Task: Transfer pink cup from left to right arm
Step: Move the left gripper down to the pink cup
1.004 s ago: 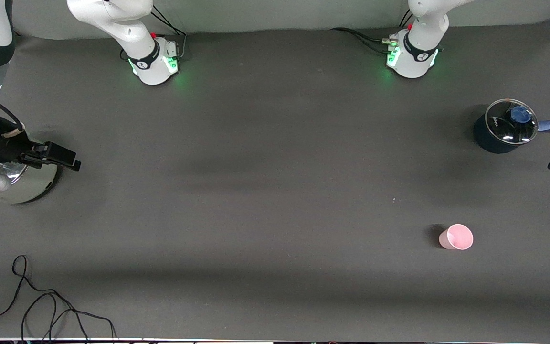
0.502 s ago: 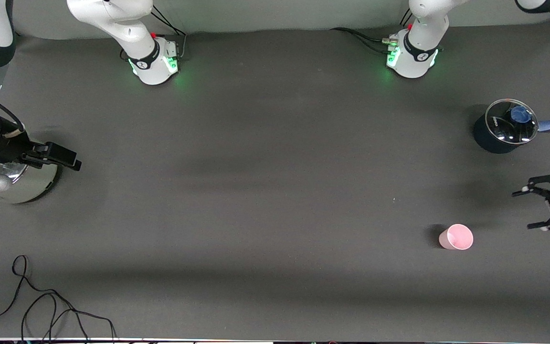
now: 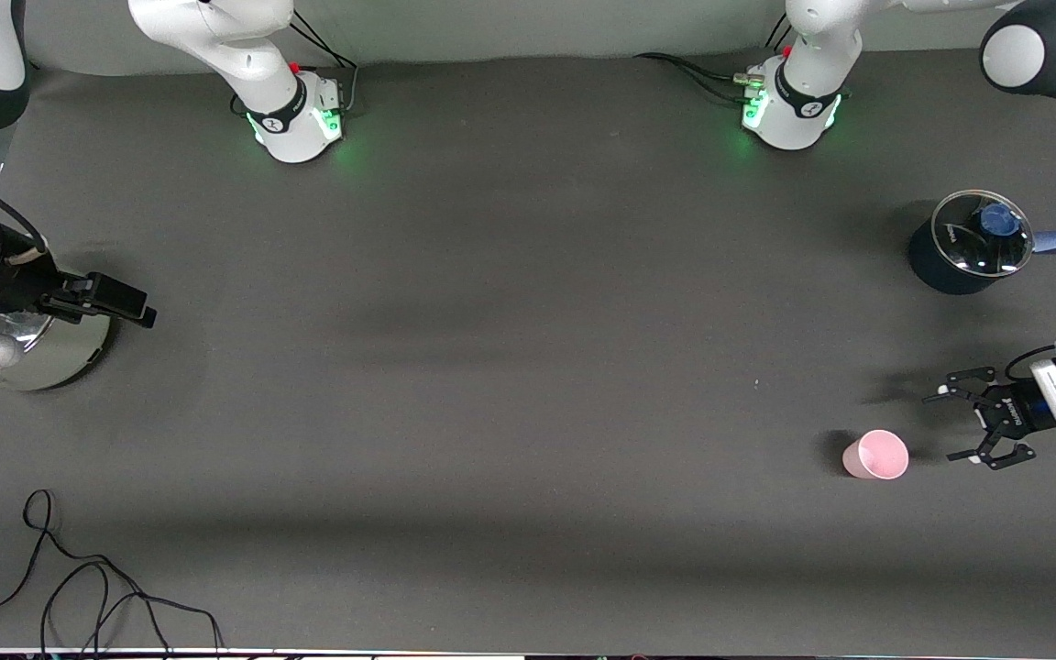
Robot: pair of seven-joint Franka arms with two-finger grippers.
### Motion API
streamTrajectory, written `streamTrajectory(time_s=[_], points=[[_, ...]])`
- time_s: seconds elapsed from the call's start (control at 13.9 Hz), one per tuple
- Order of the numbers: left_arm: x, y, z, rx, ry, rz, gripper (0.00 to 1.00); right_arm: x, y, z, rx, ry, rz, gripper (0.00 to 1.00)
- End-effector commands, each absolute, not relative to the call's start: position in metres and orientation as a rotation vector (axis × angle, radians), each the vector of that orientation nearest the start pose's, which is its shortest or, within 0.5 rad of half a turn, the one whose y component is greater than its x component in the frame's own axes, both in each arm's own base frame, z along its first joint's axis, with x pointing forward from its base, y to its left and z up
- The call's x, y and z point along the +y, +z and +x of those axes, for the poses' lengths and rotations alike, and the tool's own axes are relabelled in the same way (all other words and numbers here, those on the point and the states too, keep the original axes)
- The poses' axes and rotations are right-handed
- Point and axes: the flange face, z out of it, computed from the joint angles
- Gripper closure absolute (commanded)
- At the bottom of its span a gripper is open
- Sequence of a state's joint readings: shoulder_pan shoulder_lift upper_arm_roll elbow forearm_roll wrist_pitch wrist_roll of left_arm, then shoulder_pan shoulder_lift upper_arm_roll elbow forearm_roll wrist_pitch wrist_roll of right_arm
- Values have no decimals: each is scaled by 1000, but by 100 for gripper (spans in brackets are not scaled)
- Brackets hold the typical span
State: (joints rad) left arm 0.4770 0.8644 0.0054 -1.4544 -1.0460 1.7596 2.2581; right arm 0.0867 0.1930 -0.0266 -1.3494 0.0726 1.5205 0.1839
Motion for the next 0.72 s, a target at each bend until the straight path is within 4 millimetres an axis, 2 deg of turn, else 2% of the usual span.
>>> streamTrajectory(time_s=[0.0,0.29,0.65], points=[[250,138,637,-1347,1148,1781,0,47,613,604,171,39,-3083,0],[251,93,625,-1302,1242,1750,0,47,613,604,169,38,-3083,0],[249,69,615,-1201,1306,1710,0,47,613,605,166,41,-3083,0]])
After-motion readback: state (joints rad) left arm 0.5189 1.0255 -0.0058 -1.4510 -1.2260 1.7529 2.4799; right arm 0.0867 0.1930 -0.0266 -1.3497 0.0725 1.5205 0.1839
